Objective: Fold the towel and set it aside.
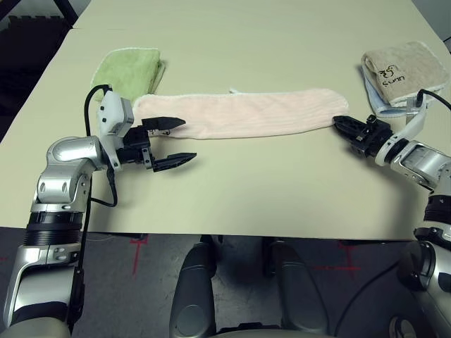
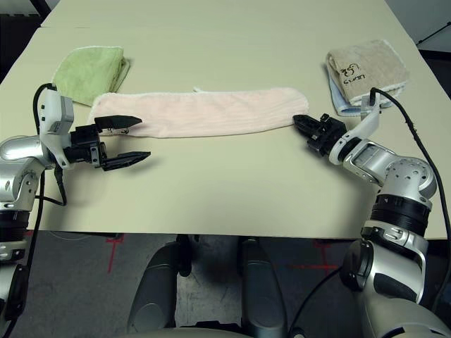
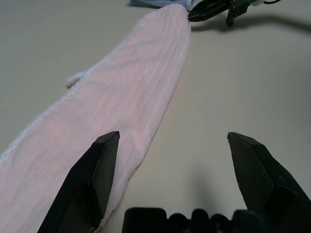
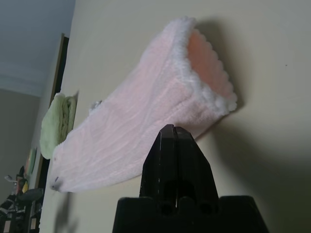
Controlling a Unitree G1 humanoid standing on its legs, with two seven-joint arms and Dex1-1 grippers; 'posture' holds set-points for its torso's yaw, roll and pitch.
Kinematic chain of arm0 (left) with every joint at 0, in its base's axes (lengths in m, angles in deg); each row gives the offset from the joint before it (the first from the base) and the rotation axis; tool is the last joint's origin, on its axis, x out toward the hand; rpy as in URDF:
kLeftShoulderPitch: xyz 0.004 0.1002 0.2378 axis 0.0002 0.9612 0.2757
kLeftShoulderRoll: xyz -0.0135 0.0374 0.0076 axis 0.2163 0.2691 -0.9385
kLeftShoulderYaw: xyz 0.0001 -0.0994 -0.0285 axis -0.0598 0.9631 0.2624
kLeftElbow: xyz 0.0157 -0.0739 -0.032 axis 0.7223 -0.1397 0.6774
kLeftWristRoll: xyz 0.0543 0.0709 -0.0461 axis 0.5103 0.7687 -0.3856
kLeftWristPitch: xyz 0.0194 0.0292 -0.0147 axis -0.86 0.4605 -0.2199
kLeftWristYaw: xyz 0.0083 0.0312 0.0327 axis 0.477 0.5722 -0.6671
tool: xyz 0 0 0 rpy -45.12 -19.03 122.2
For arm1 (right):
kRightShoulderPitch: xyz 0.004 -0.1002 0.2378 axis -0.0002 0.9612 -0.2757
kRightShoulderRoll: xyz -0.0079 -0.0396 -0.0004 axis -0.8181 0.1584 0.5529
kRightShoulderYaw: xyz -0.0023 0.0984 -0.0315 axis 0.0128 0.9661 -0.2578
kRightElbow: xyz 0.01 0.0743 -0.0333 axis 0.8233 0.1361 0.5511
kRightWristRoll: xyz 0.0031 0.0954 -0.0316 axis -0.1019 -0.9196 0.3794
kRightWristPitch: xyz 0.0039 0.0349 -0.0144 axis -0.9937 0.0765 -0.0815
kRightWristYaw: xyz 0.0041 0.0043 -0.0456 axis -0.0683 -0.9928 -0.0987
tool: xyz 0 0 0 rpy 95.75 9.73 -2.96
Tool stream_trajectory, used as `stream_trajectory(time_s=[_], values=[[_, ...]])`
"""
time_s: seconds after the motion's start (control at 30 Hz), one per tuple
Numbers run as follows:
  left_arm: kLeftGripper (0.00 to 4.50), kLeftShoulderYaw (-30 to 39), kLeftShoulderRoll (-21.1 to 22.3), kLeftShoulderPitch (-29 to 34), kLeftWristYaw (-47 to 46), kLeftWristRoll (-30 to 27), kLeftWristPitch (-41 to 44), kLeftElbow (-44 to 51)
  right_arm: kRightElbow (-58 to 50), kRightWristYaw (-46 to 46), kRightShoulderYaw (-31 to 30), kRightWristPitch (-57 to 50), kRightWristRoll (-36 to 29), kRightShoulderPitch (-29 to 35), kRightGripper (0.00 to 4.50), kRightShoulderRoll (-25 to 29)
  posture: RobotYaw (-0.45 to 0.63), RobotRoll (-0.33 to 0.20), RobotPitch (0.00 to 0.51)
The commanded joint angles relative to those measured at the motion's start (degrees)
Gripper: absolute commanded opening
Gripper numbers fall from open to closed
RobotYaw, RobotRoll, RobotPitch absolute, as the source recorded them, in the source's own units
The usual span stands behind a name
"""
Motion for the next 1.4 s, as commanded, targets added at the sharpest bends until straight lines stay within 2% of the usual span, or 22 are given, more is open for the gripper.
stream_trajectory(time_s=[0.03,0.2,0.5,0.63,0.93,1.2,1.4], values=[[4.50,-0.6,0.4,0.7,0.3,-0.2,0.2,0.9,-2.6,-2.4,2.0,-0.7,-1.4,3.5,0.04,-1.4,-0.09,0.000,0.249],[4.50,-0.6,0.4,0.9,0.3,-0.2,0.3,1.0,-6.4,-5.2,3.4,-1.3,-3.8,5.9,0.04,-3.1,-0.09,0.000,0.249],[4.50,-0.2,0.5,2.3,-0.1,-0.7,1.2,2.7,-12.4,-11.6,6.8,-4.1,-10.8,9.6,0.04,-2.8,-0.10,0.000,0.268],[4.50,-0.4,0.0,2.8,-0.8,-0.9,1.7,3.8,-11.3,-14.7,6.8,-3.1,-12.2,8.0,1.03,-2.6,-0.10,0.000,0.275],[4.50,0.4,0.2,6.5,-2.6,-2.9,4.7,9.7,-8.9,-19.0,6.2,-3.6,-14.5,5.4,4.48,-1.6,-0.08,0.000,0.316],[4.50,1.0,0.7,8.9,-4.5,-4.8,7.5,14.6,-6.7,-20.0,5.3,-2.9,-14.0,4.0,4.48,-1.3,-0.06,0.000,0.342],[4.50,1.5,1.0,10.5,-5.6,-5.7,9.0,17.2,-5.2,-20.1,3.5,-1.6,-13.2,2.6,4.48,-3.5,-0.04,0.000,0.350]])
